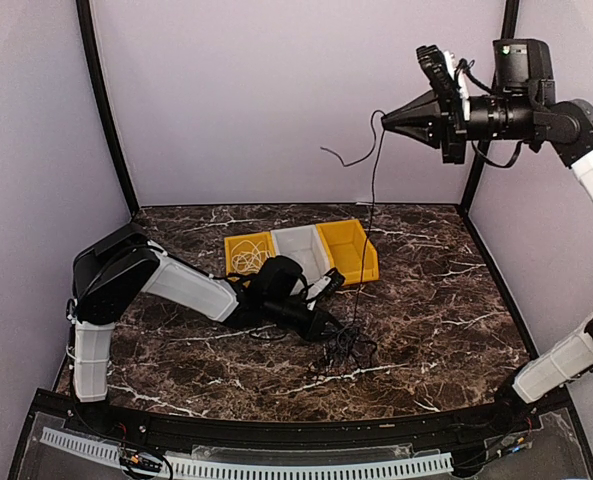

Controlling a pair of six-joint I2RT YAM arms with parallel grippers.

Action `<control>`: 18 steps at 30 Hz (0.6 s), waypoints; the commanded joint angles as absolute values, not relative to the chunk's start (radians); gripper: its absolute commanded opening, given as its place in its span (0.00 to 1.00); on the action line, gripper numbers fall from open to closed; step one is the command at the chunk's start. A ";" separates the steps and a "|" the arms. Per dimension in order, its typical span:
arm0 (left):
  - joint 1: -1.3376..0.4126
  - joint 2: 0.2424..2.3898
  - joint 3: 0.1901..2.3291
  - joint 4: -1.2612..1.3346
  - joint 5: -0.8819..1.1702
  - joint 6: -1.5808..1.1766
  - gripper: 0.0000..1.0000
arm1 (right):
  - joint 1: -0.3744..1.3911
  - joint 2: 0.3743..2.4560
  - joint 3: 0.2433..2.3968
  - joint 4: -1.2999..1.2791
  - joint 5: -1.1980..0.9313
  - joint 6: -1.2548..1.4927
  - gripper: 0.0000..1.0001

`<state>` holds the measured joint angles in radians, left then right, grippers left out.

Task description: Untangle the cables

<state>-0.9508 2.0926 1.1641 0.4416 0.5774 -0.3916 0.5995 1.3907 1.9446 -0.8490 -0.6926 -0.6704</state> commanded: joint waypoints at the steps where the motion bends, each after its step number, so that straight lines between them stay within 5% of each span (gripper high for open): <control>1: -0.947 2.055 1.123 0.467 0.565 -0.400 0.00 | 0.550 1.406 2.098 -0.828 -0.730 -0.640 0.00; 9: -0.947 1.940 1.044 0.485 0.522 -0.391 0.02 | 0.547 1.397 1.891 -0.721 -0.672 -0.595 0.00; 18: -0.947 1.735 0.953 0.428 0.389 -0.332 0.25 | 0.546 1.429 2.038 -0.695 -0.565 -0.601 0.00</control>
<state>-0.9508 1.8359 0.9878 0.4503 0.4644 -0.3725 0.5495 1.4315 1.9026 -0.7780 -0.6209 -0.6113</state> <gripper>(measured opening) 0.238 0.009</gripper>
